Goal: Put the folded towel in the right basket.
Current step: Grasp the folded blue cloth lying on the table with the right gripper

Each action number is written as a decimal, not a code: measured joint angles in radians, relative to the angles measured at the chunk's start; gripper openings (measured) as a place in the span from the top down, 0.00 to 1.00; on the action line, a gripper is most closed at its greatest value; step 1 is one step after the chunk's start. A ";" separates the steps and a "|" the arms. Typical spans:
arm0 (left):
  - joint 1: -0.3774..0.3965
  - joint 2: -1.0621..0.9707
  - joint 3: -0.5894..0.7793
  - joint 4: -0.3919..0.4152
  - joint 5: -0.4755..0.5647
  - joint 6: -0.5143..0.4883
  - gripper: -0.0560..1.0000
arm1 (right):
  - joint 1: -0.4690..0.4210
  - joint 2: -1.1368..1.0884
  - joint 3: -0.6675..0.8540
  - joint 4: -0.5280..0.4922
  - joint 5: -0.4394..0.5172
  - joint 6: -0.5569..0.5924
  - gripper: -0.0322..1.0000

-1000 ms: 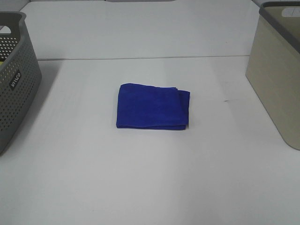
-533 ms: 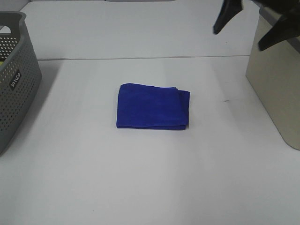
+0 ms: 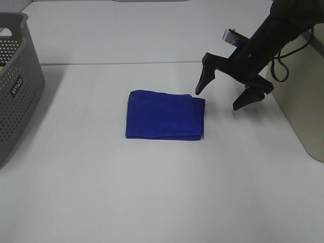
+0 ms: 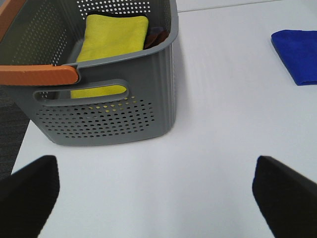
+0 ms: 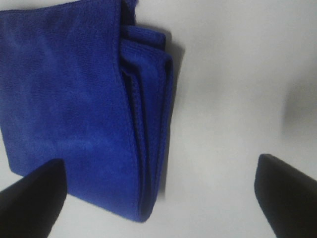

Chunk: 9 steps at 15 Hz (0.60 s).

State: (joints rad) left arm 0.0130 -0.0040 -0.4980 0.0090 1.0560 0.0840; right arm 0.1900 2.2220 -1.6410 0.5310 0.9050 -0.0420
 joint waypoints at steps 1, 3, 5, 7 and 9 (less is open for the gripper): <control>0.000 0.000 0.000 0.000 0.000 0.000 0.01 | 0.000 0.018 -0.012 0.005 -0.001 -0.004 0.02; 0.000 0.000 0.000 0.000 0.000 0.000 0.01 | 0.000 0.067 -0.044 0.010 -0.003 -0.016 0.02; 0.000 0.000 0.000 0.000 0.000 0.000 0.01 | 0.000 0.100 -0.049 0.011 -0.011 -0.018 0.02; 0.000 0.000 0.000 0.000 0.000 0.000 0.01 | 0.000 0.116 -0.061 0.020 -0.012 -0.019 0.02; 0.000 0.000 0.000 0.000 0.000 0.000 0.01 | 0.000 0.117 -0.061 0.029 -0.013 -0.020 0.02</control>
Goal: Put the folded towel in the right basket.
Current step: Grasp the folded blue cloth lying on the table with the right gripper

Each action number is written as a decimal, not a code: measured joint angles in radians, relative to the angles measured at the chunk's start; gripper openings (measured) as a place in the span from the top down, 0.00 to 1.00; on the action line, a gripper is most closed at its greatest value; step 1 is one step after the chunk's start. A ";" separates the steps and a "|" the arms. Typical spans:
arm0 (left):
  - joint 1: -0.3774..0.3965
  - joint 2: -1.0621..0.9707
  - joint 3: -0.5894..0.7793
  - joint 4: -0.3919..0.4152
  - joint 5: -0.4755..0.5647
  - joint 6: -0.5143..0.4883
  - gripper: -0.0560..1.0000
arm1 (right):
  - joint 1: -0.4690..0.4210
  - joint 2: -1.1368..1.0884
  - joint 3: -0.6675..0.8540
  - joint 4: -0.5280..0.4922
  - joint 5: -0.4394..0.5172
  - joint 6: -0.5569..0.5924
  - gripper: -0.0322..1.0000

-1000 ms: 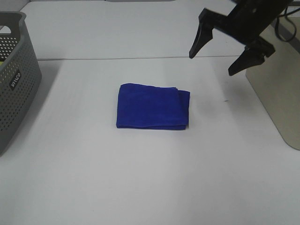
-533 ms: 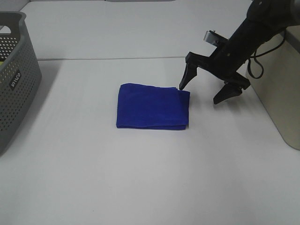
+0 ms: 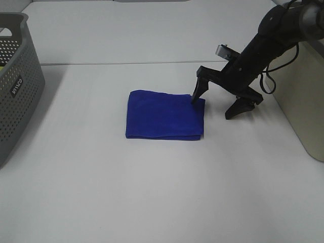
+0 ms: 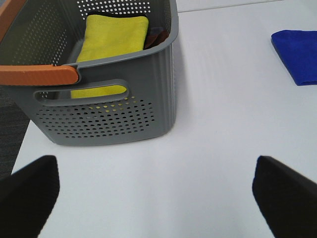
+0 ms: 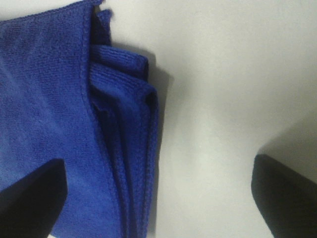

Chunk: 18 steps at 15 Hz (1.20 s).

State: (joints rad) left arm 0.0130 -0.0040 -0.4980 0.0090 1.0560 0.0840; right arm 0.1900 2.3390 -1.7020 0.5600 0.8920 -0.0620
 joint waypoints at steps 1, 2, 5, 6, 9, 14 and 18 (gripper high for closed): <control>0.000 0.000 0.000 0.000 0.000 0.000 0.01 | -0.001 0.000 0.000 0.009 0.000 -0.008 0.02; 0.000 0.000 0.000 0.000 0.000 0.000 0.01 | -0.001 0.002 0.000 0.016 0.000 -0.016 0.03; 0.000 0.000 0.000 0.000 0.000 0.000 0.01 | 0.000 0.018 -0.008 0.047 0.012 -0.029 0.03; 0.000 0.000 0.000 0.000 0.000 0.000 0.01 | 0.000 0.021 -0.010 0.050 0.013 -0.030 0.04; 0.000 0.000 0.000 0.005 0.000 0.000 0.01 | 0.048 0.051 -0.022 0.089 0.011 -0.030 0.05; 0.000 0.000 0.000 0.006 0.000 0.000 0.01 | 0.200 0.092 -0.040 0.207 -0.113 -0.030 0.42; 0.000 0.000 0.000 0.007 -0.001 0.000 0.01 | 0.231 0.114 -0.053 0.213 -0.161 -0.031 0.85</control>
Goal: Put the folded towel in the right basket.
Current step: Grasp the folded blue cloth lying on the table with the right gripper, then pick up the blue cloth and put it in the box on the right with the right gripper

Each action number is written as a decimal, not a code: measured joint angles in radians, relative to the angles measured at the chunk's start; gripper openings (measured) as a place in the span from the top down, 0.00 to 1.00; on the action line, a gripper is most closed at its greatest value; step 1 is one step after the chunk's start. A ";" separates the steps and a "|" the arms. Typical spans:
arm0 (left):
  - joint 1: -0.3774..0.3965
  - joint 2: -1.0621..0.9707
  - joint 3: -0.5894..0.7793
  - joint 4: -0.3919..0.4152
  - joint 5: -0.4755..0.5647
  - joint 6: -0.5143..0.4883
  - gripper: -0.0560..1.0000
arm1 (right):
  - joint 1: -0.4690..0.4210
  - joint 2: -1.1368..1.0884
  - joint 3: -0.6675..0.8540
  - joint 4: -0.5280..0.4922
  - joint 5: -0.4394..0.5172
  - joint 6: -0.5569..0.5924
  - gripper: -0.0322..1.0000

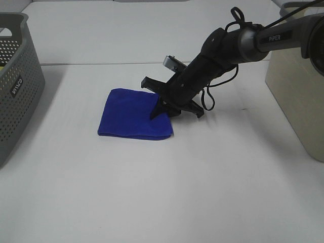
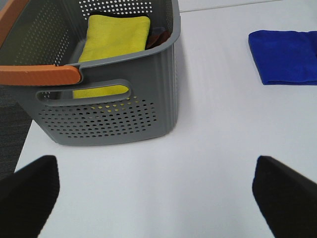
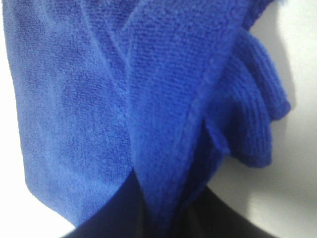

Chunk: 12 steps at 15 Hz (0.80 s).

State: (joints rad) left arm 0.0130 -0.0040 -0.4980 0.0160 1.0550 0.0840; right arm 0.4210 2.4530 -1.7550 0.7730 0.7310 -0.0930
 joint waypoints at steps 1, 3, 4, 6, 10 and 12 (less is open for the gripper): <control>0.000 0.000 0.000 0.000 0.000 0.000 0.01 | 0.000 0.001 -0.001 0.002 0.006 -0.008 0.85; 0.000 0.000 0.000 0.000 0.000 0.000 0.01 | 0.000 0.001 -0.005 0.003 0.021 -0.046 0.85; 0.000 0.000 0.000 0.000 0.000 0.000 0.01 | -0.003 0.001 -0.021 -0.008 0.049 -0.054 0.85; 0.000 0.000 0.000 0.000 0.000 0.000 0.01 | -0.025 0.000 -0.110 -0.117 0.207 -0.052 0.85; 0.000 0.000 0.000 0.004 0.000 0.000 0.01 | -0.099 -0.084 -0.339 -0.239 0.443 -0.021 0.85; 0.000 0.000 0.000 0.004 -0.001 0.000 0.01 | -0.157 -0.160 -0.474 -0.280 0.467 0.018 0.85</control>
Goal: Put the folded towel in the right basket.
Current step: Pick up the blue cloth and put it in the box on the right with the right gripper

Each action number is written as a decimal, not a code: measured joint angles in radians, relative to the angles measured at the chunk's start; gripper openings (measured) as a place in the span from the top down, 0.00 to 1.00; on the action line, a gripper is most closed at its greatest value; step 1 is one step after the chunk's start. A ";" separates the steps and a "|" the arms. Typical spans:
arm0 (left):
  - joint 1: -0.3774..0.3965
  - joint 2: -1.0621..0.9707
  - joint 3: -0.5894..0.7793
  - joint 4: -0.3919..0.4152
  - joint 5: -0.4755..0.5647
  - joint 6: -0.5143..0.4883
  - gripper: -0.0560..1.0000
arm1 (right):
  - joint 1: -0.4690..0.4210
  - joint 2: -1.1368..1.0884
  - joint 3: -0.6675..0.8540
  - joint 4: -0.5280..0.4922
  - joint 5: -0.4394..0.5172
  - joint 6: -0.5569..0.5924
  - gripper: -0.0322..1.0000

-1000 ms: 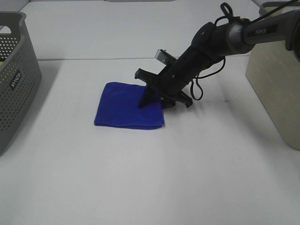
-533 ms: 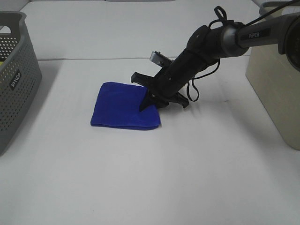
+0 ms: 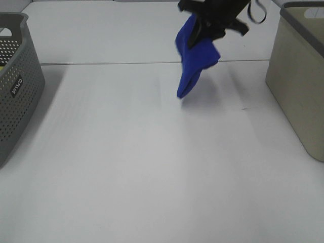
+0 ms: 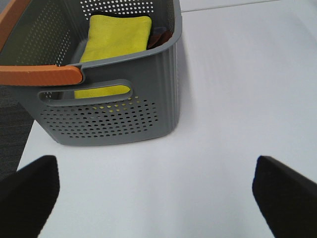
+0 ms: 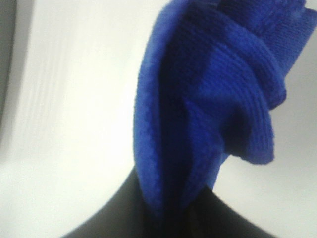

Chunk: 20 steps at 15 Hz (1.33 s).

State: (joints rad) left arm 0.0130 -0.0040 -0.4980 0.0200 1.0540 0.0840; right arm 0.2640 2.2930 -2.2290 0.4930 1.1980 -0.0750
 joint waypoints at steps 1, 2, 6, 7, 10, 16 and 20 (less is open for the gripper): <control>0.000 0.000 0.000 0.002 0.000 0.000 0.01 | -0.085 -0.089 -0.064 -0.009 0.004 0.022 0.85; 0.000 0.000 0.000 0.002 0.000 0.000 0.01 | -0.142 -0.148 -0.073 -0.011 0.006 0.027 0.85; 0.000 0.000 0.000 0.003 0.000 0.000 0.01 | -0.348 -0.341 -0.016 -0.132 0.011 0.034 0.85; 0.000 0.000 0.000 0.003 0.000 0.000 0.01 | -0.395 -0.377 0.039 -0.168 0.012 0.034 0.85; 0.000 0.000 0.000 0.003 0.000 0.000 0.01 | -0.484 -0.411 0.183 -0.242 0.020 0.034 0.85; 0.000 0.000 0.000 0.003 0.000 0.000 0.01 | -0.516 -0.394 0.429 -0.356 -0.011 0.016 0.28; 0.000 0.000 0.000 0.003 0.000 0.000 0.01 | -0.502 -0.392 0.432 -0.354 0.005 0.023 0.03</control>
State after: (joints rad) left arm 0.0130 -0.0040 -0.4980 0.0230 1.0540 0.0840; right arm -0.2380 1.9010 -1.7970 0.1390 1.2030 -0.0520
